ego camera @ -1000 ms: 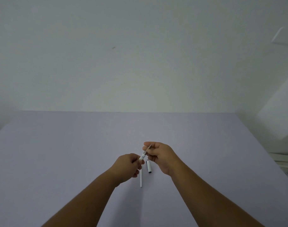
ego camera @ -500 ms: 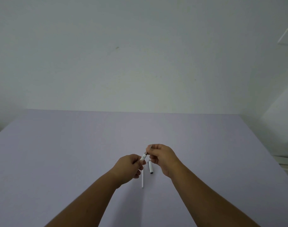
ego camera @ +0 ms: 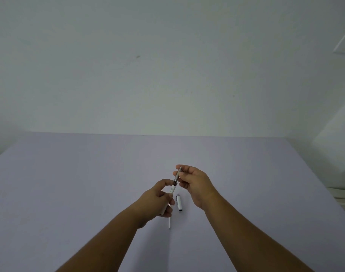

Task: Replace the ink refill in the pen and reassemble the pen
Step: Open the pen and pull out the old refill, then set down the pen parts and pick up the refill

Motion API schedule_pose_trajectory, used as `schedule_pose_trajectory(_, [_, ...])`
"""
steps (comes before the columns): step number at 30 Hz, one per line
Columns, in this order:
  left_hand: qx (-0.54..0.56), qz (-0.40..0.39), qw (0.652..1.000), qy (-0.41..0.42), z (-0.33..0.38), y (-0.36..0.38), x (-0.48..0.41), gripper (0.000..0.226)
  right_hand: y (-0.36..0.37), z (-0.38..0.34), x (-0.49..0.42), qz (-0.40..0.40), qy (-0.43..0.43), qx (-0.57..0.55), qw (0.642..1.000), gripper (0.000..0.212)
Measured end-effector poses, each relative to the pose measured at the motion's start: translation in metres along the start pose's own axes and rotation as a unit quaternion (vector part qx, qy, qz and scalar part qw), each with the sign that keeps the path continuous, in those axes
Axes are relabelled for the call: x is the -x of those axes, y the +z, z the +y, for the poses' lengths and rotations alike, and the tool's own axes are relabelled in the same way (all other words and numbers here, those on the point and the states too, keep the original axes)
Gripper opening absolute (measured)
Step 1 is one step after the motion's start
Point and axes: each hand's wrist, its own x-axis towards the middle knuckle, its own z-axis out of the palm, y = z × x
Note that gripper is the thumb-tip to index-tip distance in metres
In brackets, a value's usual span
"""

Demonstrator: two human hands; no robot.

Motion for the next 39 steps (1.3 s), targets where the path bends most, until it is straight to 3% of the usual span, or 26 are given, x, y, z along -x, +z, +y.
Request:
schedule_pose_trajectory(7, [0.002,-0.005,1.0,-0.028,-0.008,-0.006,-0.005,0.028,-0.01,-0.007,-0.027,0.143,-0.04,-0.089,0.985,0.018])
schedule_pose_trajectory(10, [0.006,0.001,0.999,-0.037,-0.015,-0.009,-0.012,0.028,-0.022,0.015,-0.038,0.149,0.019,0.074,0.986,0.017])
schedule_pose_trajectory(13, [-0.002,0.015,0.999,-0.046,-0.022,-0.008,-0.021,0.029,-0.029,0.056,-0.042,0.103,0.088,0.319,0.938,0.013])
schedule_pose_trajectory(16, [-0.001,0.025,0.998,-0.057,-0.031,-0.006,-0.029,0.029,-0.033,0.087,-0.045,0.106,0.096,0.41,0.901,0.016])
schedule_pose_trajectory(30, [-0.033,0.03,0.995,-0.094,-0.05,-0.002,-0.043,0.026,-0.037,0.109,-0.047,0.117,0.085,0.446,0.883,0.019])
schedule_pose_trajectory(39, [-0.041,0.021,0.995,-0.093,-0.046,0.0,-0.044,0.025,-0.041,0.104,-0.042,0.128,0.078,0.413,0.898,0.02])
